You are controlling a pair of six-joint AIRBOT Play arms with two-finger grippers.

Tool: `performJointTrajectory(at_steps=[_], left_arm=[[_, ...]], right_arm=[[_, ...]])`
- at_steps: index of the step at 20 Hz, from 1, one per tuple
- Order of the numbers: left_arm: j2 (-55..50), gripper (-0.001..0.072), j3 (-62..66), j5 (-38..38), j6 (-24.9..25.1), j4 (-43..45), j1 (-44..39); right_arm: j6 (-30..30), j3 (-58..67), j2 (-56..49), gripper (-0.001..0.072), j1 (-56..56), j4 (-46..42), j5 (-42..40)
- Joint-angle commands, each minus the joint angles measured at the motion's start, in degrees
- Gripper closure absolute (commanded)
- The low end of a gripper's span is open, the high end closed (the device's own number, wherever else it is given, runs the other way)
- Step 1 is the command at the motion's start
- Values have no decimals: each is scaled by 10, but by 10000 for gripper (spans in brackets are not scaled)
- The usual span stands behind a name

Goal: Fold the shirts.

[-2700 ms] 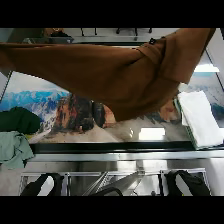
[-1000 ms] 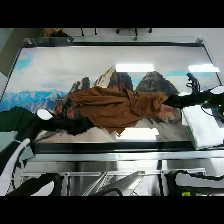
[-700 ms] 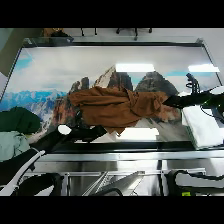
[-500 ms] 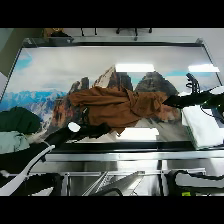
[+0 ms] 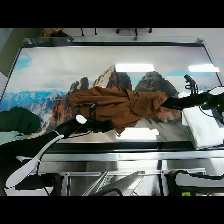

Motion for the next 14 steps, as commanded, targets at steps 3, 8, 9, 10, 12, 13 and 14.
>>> performJointTrajectory(at_steps=[3, 8, 9, 10, 12, 13, 14], left_arm=[[63, 696, -4, -121, 12, 48, 83], [125, 696, -63, -134, 23, 49, 145], [135, 696, -76, -136, 29, 49, 160], [143, 696, -88, -140, 33, 49, 176], [160, 696, -111, -155, 41, 49, 209], [170, 696, -121, -166, 51, 49, 230], [179, 696, -129, -181, 60, 49, 251]], right_arm=[[-13, -28, -4, 16, 14, -1, 5], [-12, -66, -22, 17, 105, -14, -29], [-12, -66, -30, 17, 126, -18, -39], [-12, -66, -37, 18, 144, -23, -52], [-6, -65, -46, 19, 170, -41, -87], [12, -65, -45, 19, 171, -50, -91], [31, -63, -42, 19, 169, -50, -82]])
